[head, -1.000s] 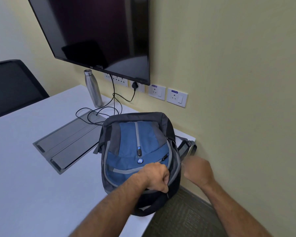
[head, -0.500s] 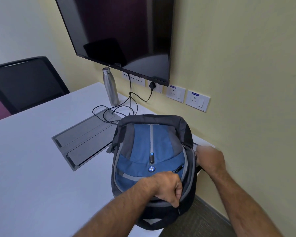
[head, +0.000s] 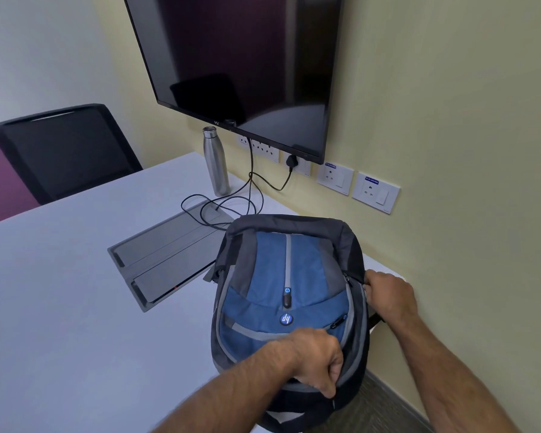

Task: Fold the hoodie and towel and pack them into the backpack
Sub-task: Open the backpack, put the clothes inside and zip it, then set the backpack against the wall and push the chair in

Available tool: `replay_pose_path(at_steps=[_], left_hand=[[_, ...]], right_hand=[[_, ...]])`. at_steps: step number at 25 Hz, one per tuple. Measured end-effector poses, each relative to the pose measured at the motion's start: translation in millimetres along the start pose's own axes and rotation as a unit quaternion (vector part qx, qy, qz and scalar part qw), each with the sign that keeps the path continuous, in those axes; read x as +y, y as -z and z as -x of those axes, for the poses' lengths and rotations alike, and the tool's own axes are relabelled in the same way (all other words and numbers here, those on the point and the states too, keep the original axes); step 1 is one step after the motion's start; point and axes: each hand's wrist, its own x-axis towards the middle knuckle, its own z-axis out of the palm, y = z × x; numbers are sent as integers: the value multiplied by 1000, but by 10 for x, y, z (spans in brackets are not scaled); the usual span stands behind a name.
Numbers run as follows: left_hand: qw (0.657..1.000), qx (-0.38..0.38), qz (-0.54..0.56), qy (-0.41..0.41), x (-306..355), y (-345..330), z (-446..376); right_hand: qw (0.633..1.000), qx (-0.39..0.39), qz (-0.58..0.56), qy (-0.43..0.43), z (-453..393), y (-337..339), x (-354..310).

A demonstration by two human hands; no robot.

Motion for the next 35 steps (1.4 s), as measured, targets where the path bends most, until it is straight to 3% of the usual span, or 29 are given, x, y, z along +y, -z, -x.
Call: replay_pose_path(at_steps=[5, 7, 9, 11, 13, 15, 17, 18, 21, 28, 31, 35], left_hand=[[998, 54, -14, -19, 18, -103, 71], [990, 134, 15, -50, -55, -164, 150], [944, 323, 16, -67, -243, -256, 266], [860, 509, 10, -33, -508, -374, 443], [800, 593, 60, 65, -758, -481, 682], [760, 595, 170, 198, -960, -614, 885], [719, 532, 330, 303, -1077, -750, 1002], [698, 489, 416, 317, -1101, -813, 1040], [678, 405, 550, 270, -1055, -907, 1089], [682, 470, 535, 167, -1072, -612, 1207], [689, 512, 503, 100, -1143, -316, 1299], [656, 541, 527, 2, -1132, 246, 1380]], right_hand=[[997, -16, -78, 17, 286, -83, 104], [991, -30, -128, 32, 463, -133, 121], [987, -22, -143, 65, 679, -217, 156], [985, -19, -121, 122, 889, -381, 207], [983, -24, -82, 162, 1052, -535, 208], [983, -51, -73, 162, 1198, -604, 110], [984, -62, -73, 150, 1314, -649, 21], [985, -61, -75, 145, 1363, -667, -7], [984, -8, -93, 152, 1440, -723, -13], [950, 128, -246, 144, 1306, -424, -154], [910, 173, -357, 121, 1193, -88, -293], [837, 219, -493, 94, 1032, 644, -531]])
